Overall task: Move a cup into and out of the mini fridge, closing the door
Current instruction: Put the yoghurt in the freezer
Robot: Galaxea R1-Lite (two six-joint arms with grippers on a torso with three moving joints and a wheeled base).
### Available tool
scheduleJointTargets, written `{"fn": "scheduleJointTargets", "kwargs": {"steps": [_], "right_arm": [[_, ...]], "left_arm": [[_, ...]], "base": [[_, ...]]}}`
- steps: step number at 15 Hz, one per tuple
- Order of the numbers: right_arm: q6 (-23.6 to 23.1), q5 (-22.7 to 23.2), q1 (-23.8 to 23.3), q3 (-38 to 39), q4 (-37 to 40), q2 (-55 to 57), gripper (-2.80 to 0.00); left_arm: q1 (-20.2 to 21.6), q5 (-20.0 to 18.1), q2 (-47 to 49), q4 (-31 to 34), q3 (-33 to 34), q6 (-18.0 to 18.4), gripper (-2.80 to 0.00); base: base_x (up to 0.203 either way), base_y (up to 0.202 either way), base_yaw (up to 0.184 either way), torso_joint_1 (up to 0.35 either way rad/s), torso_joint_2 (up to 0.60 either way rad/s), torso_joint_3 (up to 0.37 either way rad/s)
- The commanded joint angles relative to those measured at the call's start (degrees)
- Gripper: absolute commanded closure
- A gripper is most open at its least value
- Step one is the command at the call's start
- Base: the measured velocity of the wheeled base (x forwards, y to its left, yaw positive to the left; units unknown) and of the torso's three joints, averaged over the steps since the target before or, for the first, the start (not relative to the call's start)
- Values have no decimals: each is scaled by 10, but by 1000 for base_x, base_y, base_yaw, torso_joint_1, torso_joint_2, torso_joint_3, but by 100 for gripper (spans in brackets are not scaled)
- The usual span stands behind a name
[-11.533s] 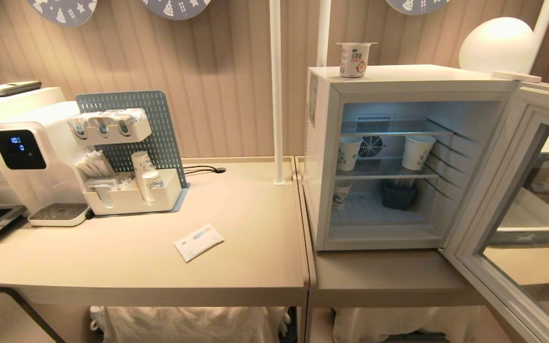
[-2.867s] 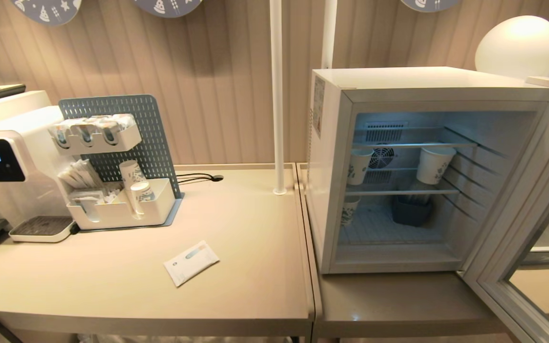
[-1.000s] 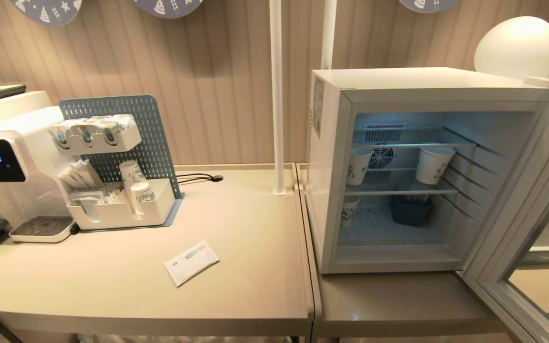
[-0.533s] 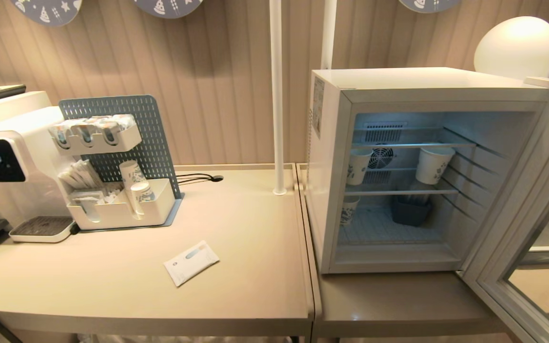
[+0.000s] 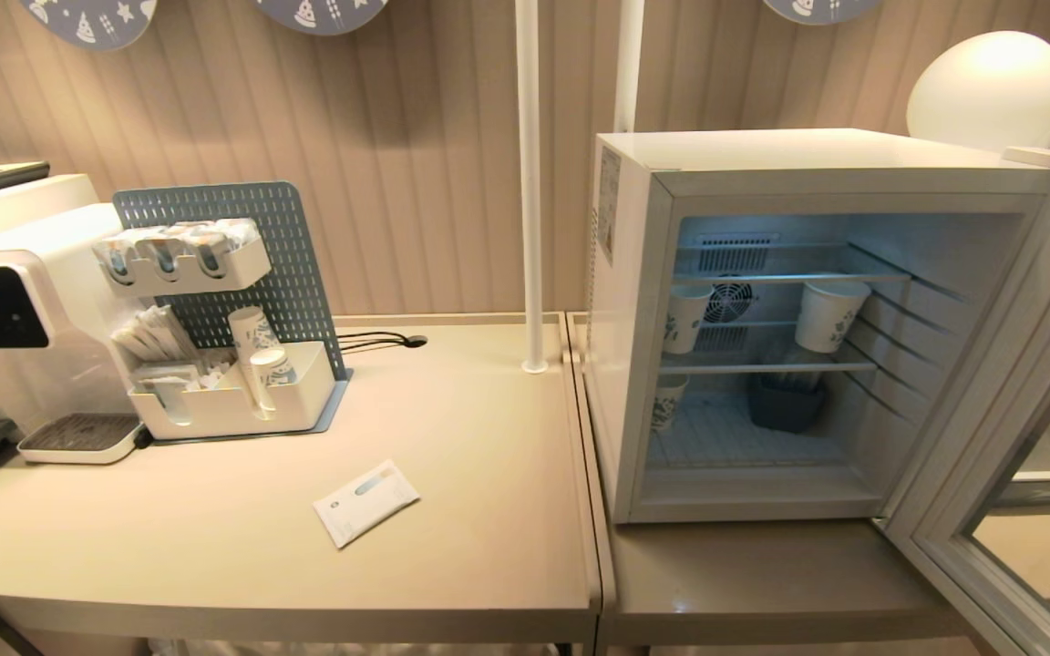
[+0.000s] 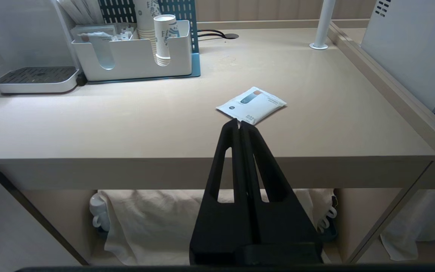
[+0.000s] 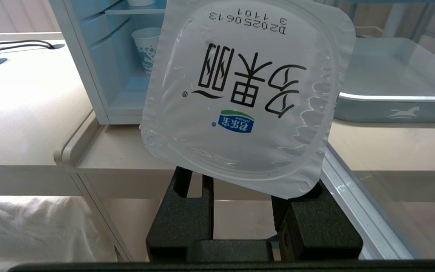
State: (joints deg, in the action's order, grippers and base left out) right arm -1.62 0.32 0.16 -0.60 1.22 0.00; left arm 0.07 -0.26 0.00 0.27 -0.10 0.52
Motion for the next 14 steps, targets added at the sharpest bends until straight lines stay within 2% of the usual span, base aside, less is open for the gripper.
{"fn": "scheduleJointTargets", "kwargs": {"steps": [1,7,14], "right_arm": [[0,0,0,0,1,2,0],[-1,3,0,-12,35,3,0],[-14,4,1,-13,37,77,0]], "left_arm": [[-1,0,1,0,0,0,0],[-1,0,1,0,0,0,0],[0,0,1,0,0,0,0]], "base": [[0,0,0,0,0,0],[0,0,0,0,0,0],[0,0,0,0,0,0]]}}
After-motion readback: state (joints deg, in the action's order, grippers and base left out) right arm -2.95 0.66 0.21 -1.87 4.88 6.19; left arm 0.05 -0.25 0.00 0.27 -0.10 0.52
